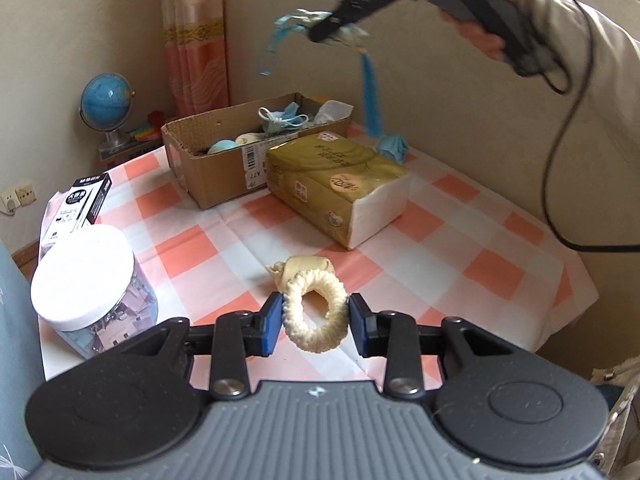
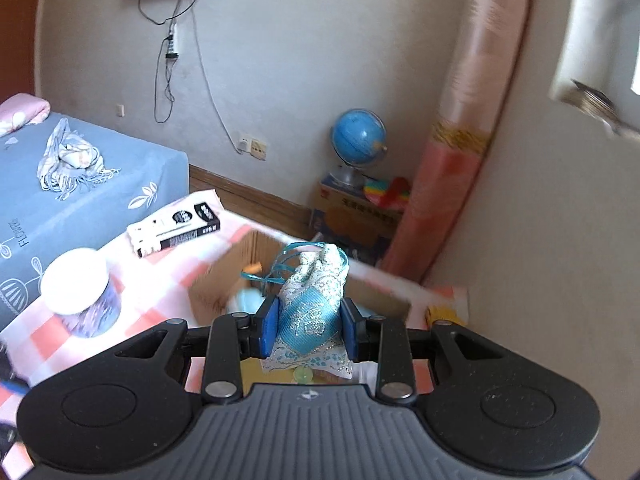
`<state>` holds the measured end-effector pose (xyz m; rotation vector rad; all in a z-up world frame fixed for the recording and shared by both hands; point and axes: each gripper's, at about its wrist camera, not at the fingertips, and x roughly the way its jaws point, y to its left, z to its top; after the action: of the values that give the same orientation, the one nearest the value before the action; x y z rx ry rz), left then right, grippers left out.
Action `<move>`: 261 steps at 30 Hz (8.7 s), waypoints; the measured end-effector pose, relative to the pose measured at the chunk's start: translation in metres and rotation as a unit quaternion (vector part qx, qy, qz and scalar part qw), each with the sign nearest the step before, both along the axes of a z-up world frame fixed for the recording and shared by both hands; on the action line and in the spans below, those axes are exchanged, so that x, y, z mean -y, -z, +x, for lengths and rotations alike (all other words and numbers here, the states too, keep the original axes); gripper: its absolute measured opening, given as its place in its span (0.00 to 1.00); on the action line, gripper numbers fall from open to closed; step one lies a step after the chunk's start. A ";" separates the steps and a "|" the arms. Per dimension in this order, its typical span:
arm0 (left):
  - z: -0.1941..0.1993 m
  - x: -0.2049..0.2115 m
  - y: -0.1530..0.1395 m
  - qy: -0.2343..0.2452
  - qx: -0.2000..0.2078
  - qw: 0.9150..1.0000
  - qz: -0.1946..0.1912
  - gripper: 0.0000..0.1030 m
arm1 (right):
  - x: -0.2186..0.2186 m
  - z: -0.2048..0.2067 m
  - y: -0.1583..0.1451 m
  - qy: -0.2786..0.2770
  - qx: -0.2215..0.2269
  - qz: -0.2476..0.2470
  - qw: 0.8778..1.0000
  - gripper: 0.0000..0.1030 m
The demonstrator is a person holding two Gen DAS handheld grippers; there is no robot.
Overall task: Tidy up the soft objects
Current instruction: 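Carry blue sachet into box and open right gripper while left lifts cream scrunchie, then carry cream scrunchie into cardboard box and open left gripper, then withdraw left gripper from box and move it to beige knotted cloth, then close left gripper on beige knotted cloth, then move right gripper to blue face mask and close on it while left holds cloth, then carry beige cloth into box and open left gripper while right lifts blue mask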
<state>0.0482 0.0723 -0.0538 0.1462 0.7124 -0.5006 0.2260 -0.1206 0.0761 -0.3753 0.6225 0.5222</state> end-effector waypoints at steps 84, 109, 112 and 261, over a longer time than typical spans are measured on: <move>0.141 0.036 -0.055 -0.079 0.029 0.995 0.060 0.95 | 0.084 -0.162 0.094 0.183 -0.034 0.108 0.977 1.00; 0.025 0.055 -0.019 -0.084 0.012 0.996 0.029 1.00 | 0.088 -0.187 0.097 0.190 -0.029 0.108 0.975 1.00; 0.024 0.057 0.000 -0.096 0.000 0.995 0.037 1.00 | 0.091 -0.185 0.102 0.194 -0.034 0.107 0.975 1.00; 0.219 0.061 -0.052 -0.139 0.088 0.985 0.042 0.67 | 0.086 -0.070 0.110 0.191 0.002 0.051 0.980 0.38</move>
<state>0.2669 0.0110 -0.0021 0.1643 0.5686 -0.1869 0.1557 -0.2068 -0.0342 -0.1522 0.6434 0.1834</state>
